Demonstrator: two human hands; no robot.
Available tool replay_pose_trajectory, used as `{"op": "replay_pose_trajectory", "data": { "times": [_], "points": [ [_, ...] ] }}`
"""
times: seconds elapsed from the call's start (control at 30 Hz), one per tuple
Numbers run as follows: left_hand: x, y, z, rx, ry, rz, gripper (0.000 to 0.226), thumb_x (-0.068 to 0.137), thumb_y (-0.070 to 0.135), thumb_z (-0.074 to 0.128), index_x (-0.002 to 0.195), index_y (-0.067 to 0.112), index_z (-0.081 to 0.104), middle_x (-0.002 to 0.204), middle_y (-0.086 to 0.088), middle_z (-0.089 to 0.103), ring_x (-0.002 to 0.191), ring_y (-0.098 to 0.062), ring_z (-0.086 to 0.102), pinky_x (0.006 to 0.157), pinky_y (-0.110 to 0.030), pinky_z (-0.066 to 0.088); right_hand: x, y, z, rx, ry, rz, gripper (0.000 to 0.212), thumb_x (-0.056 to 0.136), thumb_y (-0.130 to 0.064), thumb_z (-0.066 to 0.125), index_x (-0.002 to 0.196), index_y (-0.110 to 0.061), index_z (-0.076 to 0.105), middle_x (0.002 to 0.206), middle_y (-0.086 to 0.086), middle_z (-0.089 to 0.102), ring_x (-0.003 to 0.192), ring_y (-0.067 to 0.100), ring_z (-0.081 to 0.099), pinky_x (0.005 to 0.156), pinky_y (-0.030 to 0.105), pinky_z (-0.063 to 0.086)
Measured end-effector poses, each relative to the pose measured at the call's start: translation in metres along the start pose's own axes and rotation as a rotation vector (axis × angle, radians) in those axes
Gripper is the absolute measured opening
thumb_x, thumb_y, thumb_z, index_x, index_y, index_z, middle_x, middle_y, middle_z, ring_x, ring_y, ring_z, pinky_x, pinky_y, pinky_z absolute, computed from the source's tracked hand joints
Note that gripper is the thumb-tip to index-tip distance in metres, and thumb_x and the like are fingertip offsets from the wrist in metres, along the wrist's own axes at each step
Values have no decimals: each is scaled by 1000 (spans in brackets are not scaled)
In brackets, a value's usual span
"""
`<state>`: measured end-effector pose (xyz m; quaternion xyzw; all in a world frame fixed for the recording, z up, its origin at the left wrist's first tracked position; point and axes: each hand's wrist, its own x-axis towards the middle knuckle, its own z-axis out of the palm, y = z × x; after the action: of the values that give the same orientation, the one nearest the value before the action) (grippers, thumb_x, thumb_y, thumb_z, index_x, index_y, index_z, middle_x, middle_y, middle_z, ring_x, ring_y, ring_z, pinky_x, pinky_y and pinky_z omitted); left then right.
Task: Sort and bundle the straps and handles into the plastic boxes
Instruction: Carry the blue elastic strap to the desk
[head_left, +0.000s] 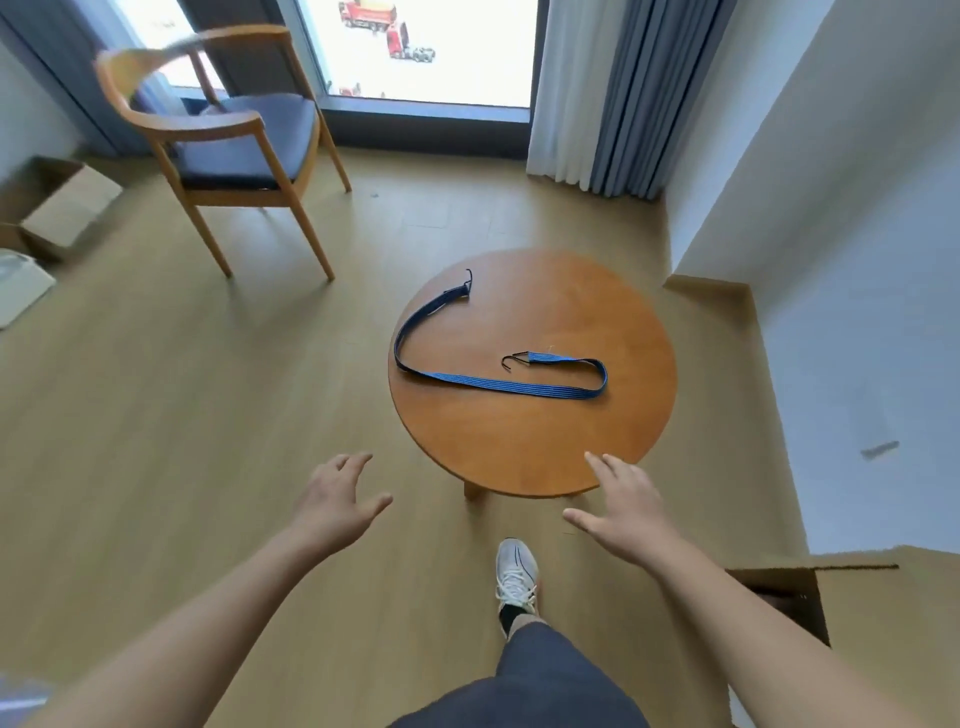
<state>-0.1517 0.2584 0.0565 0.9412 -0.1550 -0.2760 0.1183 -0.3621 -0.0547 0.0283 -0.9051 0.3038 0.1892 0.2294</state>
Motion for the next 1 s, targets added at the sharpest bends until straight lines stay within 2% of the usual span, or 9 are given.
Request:
{"op": "replay_pose_trajectory", "data": {
  "times": [0.13,0.23,0.33,0.53,0.6,0.67,0.77,0.87,1.0],
  "points": [
    [34,21,5,-58,-57,-133,72,93,47,69,156,24,43,159,-6,44,148,-27,37,117,-41,38,85,-4,-10,-50,-142,-31,95,85,-67,63,160,-31,18,164,2,28,148,25,28,117,44,35],
    [51,36,5,-76,-98,-166,71,94,45,69,156,24,41,160,-7,41,150,-27,35,119,-44,37,147,-12,-16,-84,-296,-52,94,86,-62,67,159,-28,19,157,4,39,140,27,42,107,43,46],
    [59,50,3,-92,-105,-170,70,95,43,70,156,24,42,159,-6,42,149,-26,36,119,-43,36,199,-27,-18,-100,-416,-69,91,86,-58,69,158,-23,25,154,8,43,136,27,48,104,41,50],
    [78,56,11,-131,-111,-191,68,95,41,70,155,24,44,155,-2,44,146,-21,39,118,-34,34,266,-62,16,-165,-211,-15,72,88,-44,73,147,-20,39,145,8,45,130,30,43,100,43,46],
    [82,54,17,-137,-125,-188,68,95,42,70,155,24,43,155,-1,44,146,-20,38,116,-31,32,272,-63,27,-246,-176,-12,58,87,-32,76,135,-19,46,136,8,46,122,28,44,94,40,45],
    [85,53,22,-142,-139,-162,68,95,42,70,155,23,44,153,0,46,144,-19,39,113,-29,32,267,-60,35,-300,-164,-26,38,88,-25,69,120,-21,50,125,7,53,113,27,47,88,38,41],
    [93,55,22,-126,-144,-100,69,93,40,72,154,21,45,152,-1,48,143,-21,40,116,-35,36,239,-57,35,-313,-261,-89,13,88,-26,57,97,-24,49,110,3,58,106,27,48,86,39,36],
    [104,65,14,-60,-158,8,78,90,42,76,157,22,41,157,-3,43,147,-22,35,120,-39,34,204,-63,14,-126,-295,-169,8,83,-20,51,89,-26,49,95,-3,54,97,25,49,81,37,39],
    [124,94,-11,56,-202,181,106,79,49,85,163,31,23,170,-5,22,158,-25,14,127,-46,24,166,-93,-50,200,-278,-291,16,76,-10,53,80,-23,44,79,-5,55,78,23,51,68,38,43]
  ]
}}
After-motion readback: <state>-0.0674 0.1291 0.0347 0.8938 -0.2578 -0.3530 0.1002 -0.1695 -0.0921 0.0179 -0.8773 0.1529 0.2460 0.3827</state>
